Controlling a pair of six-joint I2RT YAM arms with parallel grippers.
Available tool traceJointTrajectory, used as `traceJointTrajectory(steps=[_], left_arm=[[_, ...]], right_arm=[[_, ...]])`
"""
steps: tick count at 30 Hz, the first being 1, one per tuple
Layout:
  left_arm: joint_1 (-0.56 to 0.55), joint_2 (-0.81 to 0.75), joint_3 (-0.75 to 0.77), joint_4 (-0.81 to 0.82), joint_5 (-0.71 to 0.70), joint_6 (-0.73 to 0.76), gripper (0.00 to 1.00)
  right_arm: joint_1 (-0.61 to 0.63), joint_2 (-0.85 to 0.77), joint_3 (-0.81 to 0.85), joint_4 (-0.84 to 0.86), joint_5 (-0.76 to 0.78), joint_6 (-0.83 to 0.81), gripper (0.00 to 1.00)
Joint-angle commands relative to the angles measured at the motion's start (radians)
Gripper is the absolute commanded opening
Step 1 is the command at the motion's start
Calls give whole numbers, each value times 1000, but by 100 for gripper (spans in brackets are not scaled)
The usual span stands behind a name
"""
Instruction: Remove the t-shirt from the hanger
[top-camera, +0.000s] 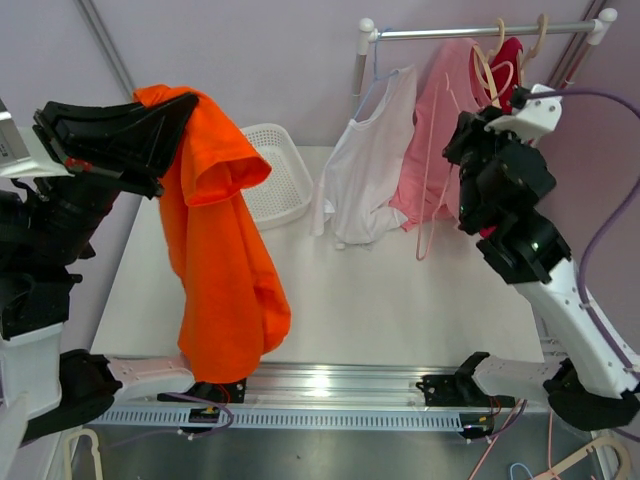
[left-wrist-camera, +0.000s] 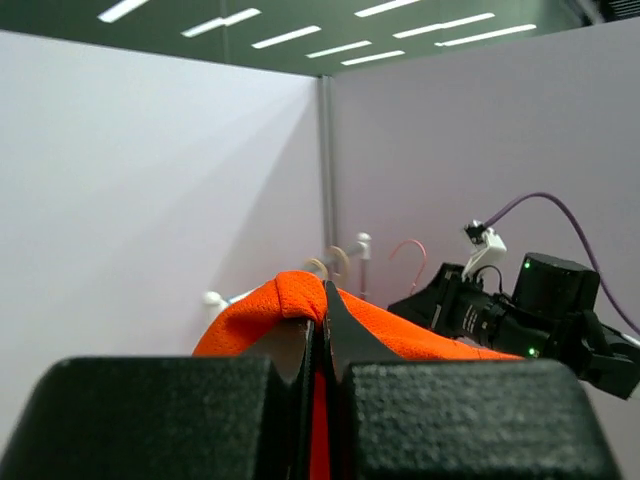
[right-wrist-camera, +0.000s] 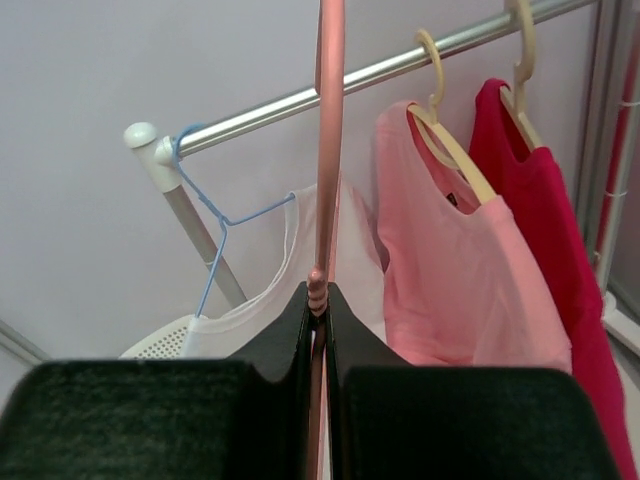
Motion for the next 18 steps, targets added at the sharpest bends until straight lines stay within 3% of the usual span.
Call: traceJointTrajectory(steps=[1, 3, 8, 12, 15, 16, 18], left_arm=[[43, 40, -4, 130, -45, 128, 1], [105, 79, 32, 109, -13, 74, 1], [367, 302, 187, 104, 167, -135, 0], [615, 523, 439, 155, 291, -326, 0], [762, 691, 439, 364, 420, -599, 0], [786, 730, 439, 524, 435, -709, 0], [824, 844, 462, 639, 416, -749, 0]], right_arm=[[-148, 91, 73, -136, -242, 152, 0], [-237, 142, 79, -121, -356, 193, 0], [-354, 287, 191, -112, -465, 206, 0], [-441, 433, 324, -78, -644, 207, 0], [-477, 553, 438, -25, -697, 174, 0], [-483, 606, 461, -11, -701, 164, 0], [-501, 668, 575, -35, -707, 157, 0]])
